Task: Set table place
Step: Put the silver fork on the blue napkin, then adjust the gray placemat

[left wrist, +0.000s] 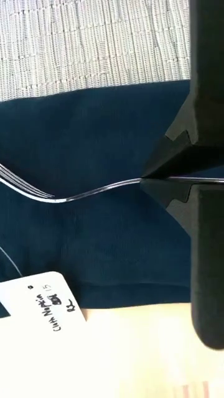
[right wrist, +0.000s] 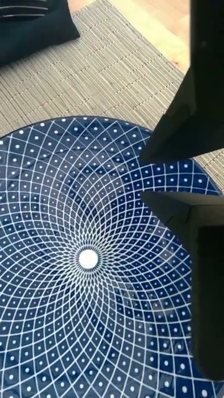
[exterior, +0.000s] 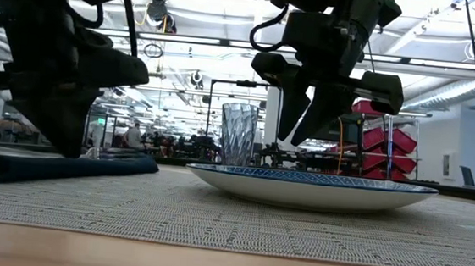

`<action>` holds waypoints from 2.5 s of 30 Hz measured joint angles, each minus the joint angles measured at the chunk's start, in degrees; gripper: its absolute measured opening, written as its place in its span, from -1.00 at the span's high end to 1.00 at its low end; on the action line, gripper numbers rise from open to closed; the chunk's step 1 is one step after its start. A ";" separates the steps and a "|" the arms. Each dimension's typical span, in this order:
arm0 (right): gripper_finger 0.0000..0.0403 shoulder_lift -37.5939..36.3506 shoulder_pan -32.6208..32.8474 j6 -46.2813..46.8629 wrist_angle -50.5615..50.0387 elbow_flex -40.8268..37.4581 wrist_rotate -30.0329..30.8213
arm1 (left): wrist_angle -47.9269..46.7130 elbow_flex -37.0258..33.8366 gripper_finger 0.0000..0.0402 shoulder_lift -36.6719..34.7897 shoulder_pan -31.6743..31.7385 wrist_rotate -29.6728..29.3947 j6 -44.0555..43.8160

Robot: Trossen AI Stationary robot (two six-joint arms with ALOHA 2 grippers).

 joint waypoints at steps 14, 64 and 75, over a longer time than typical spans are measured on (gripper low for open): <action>0.66 0.00 0.00 0.02 -0.01 0.02 -0.26 | -2.56 -0.29 0.47 0.04 0.00 1.44 -1.28; 0.66 -0.02 -0.56 35.27 -18.29 0.02 8.07 | 5.89 6.26 0.35 0.04 22.37 -10.05 85.11; 0.66 -5.79 -1.88 45.39 -19.76 -8.81 9.16 | 28.13 -0.37 0.35 0.07 30.89 5.48 101.00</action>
